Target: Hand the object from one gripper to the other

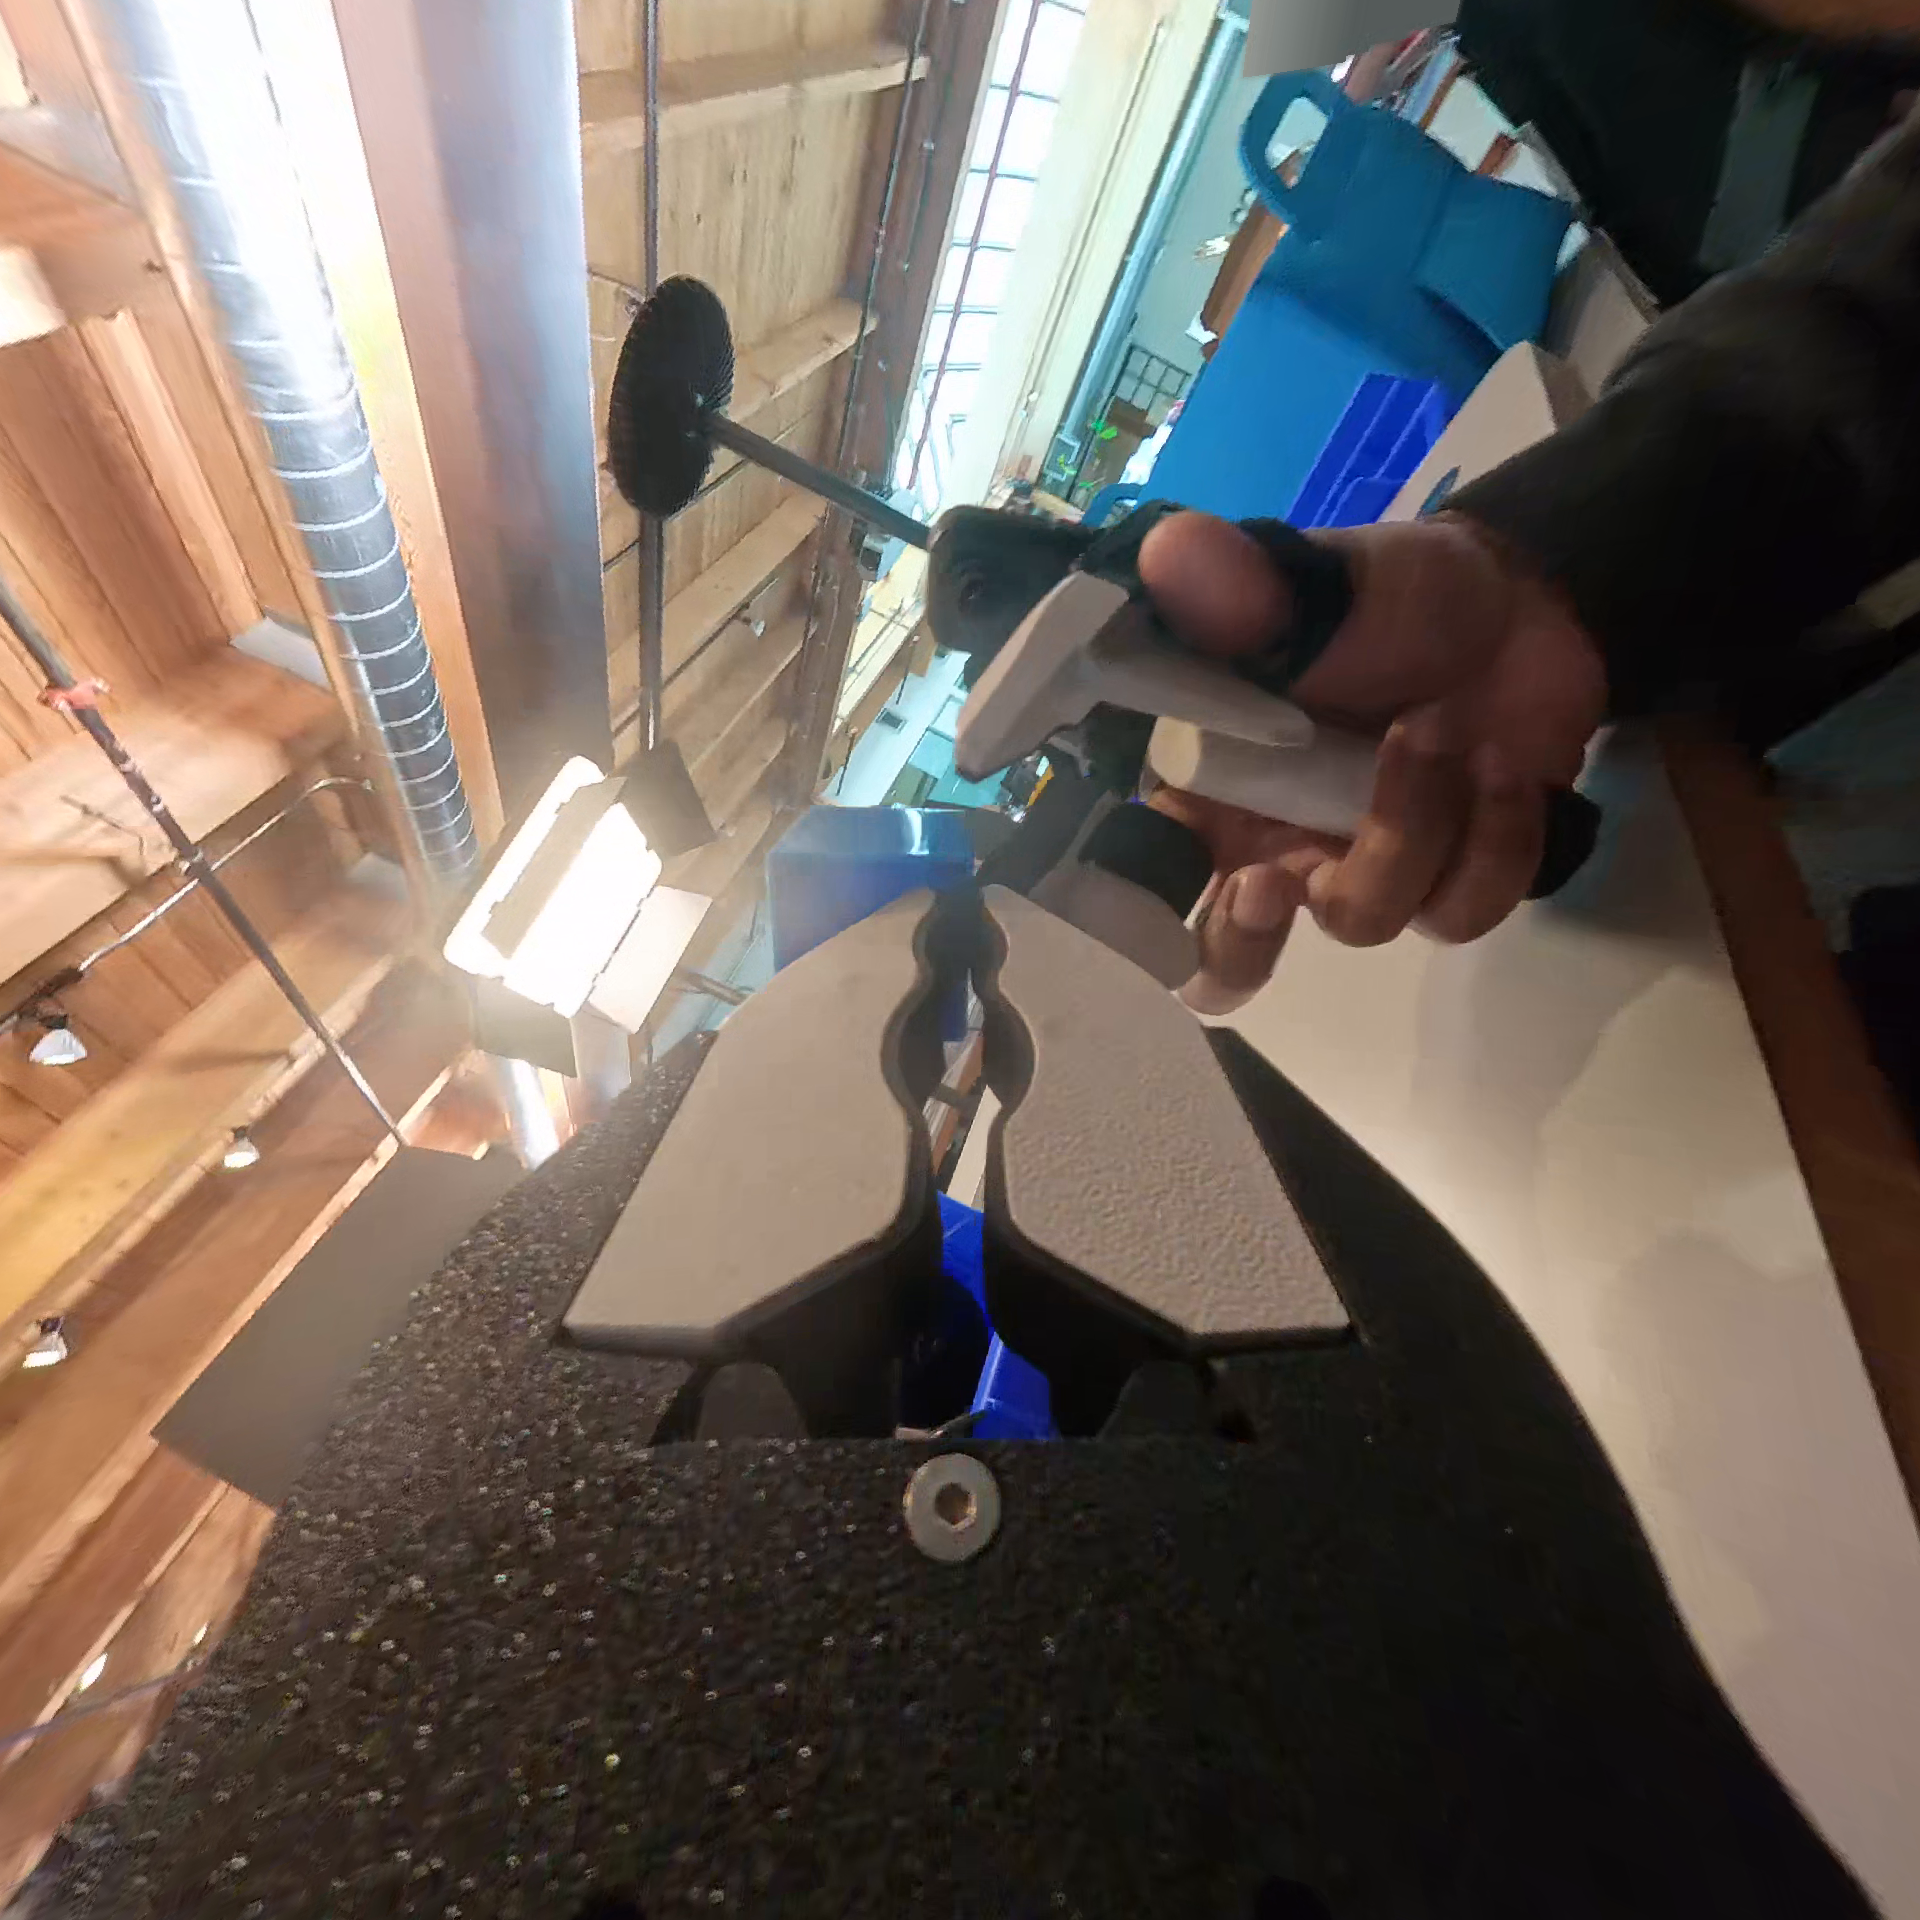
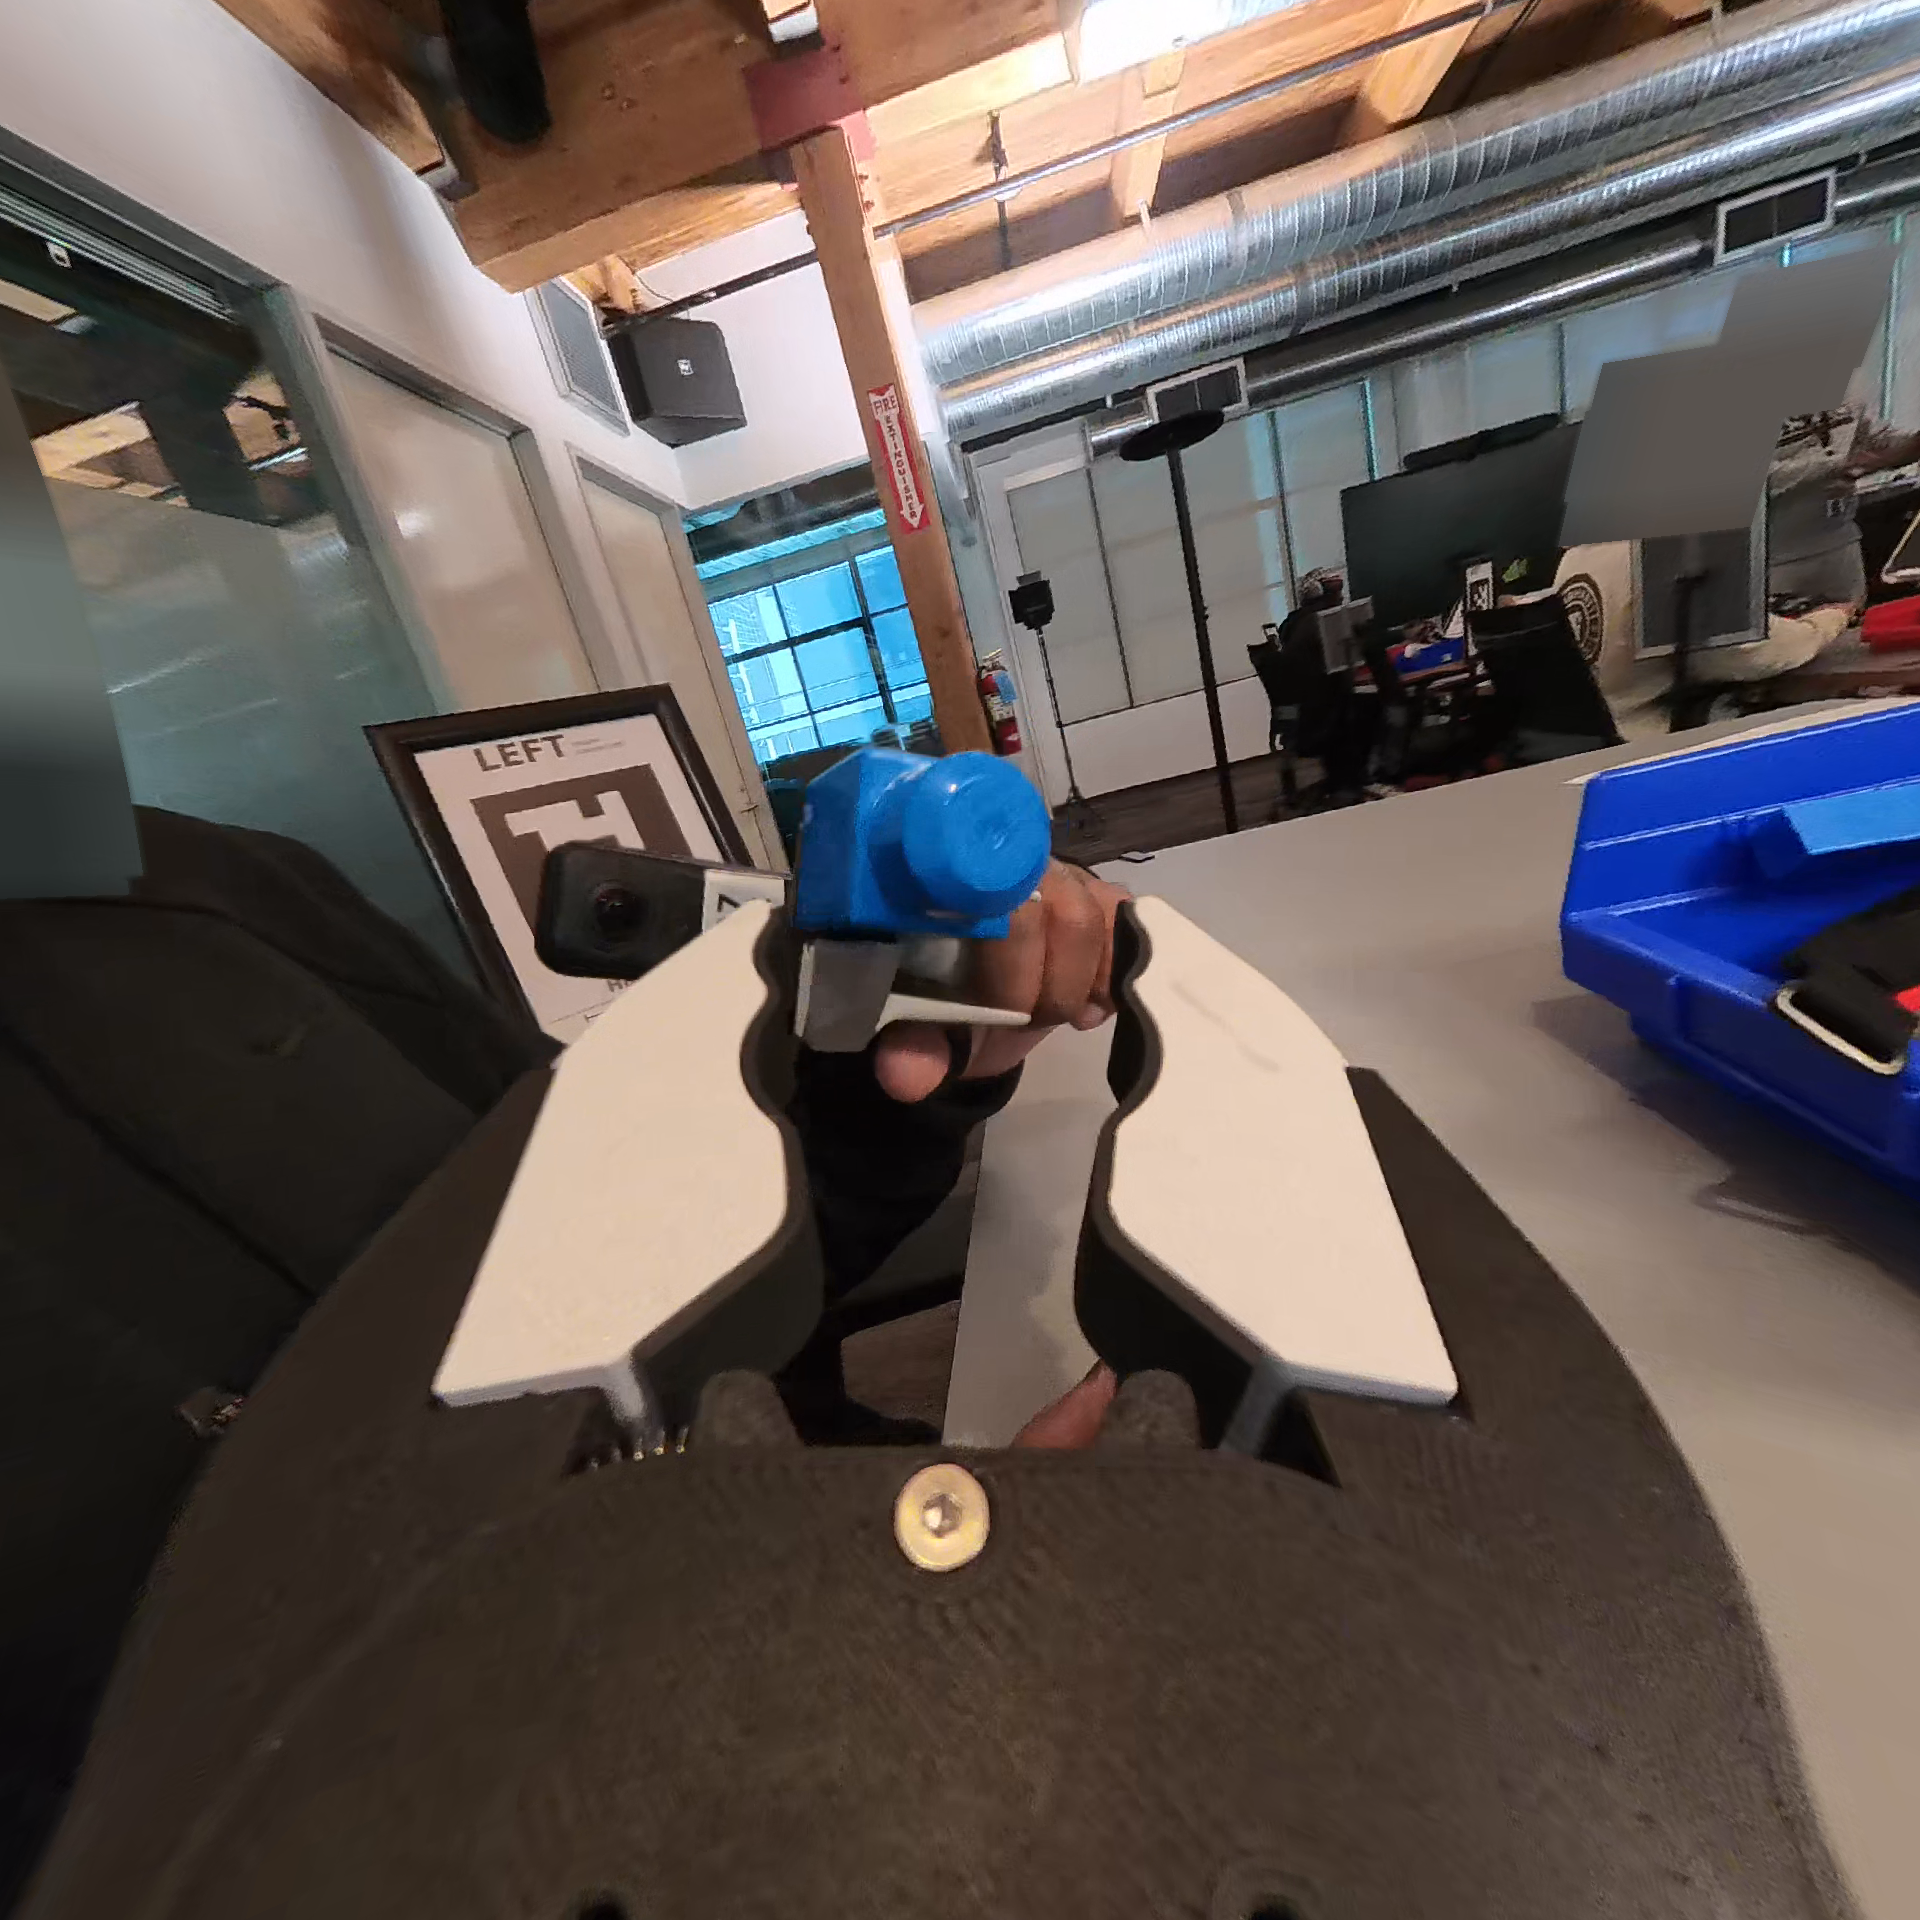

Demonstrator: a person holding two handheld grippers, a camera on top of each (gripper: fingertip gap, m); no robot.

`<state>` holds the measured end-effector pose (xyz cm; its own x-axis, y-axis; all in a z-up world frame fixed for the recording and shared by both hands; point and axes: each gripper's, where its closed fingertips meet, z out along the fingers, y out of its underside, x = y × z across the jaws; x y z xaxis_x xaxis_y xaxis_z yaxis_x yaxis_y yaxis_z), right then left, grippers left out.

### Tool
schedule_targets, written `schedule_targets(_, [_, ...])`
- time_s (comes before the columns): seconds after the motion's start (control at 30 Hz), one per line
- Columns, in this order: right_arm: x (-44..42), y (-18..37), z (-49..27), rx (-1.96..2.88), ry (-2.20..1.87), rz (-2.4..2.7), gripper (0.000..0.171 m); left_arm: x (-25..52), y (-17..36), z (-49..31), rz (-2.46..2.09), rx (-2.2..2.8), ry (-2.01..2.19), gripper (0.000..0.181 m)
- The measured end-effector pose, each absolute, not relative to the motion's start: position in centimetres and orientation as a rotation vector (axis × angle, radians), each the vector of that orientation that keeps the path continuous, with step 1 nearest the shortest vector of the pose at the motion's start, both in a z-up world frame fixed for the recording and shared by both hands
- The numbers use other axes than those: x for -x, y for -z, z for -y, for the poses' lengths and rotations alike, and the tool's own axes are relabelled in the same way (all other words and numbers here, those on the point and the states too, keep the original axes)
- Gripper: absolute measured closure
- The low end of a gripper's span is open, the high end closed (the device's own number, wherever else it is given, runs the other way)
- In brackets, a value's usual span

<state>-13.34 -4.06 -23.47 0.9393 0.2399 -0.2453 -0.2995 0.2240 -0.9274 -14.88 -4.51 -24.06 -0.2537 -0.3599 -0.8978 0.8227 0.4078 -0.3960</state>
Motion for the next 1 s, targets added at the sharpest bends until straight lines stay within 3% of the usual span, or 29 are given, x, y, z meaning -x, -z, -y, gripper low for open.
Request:
schedule_targets(0.23, [15.0,23.5,4.1,1.303,-0.41,0.036,0.131,15.9,25.0,5.6,-1.473,-0.52,1.268,0.178])
schedule_targets(0.27, [15.0,23.4,4.2,1.304,-0.373,0.049,0.132,15.7,25.0,5.5,-1.5,-0.484,1.315,0.171])
schedule_targets(0.47, [14.6,22.1,4.9,1.22,0.25,0.189,0.134,14.9,23.9,3.5,-1.776,-0.116,1.891,0.146])
schedule_targets(0.6, [15.0,22.6,4.3,1.231,0.473,0.265,0.134,16.9,22.3,2.3,-1.917,0.004,2.379,0.148])
schedule_targets(0.8, [15.8,23.5,3.4,1.245,0.688,0.374,0.135,16.2,23.2,2.4,-2.097,0.213,2.491,0.149])
schedule_targets(1.0, [15.6,23.9,3.0,1.266,0.77,0.398,0.135,16.7,23.9,3.2,-2.241,0.289,2.532,0.167])
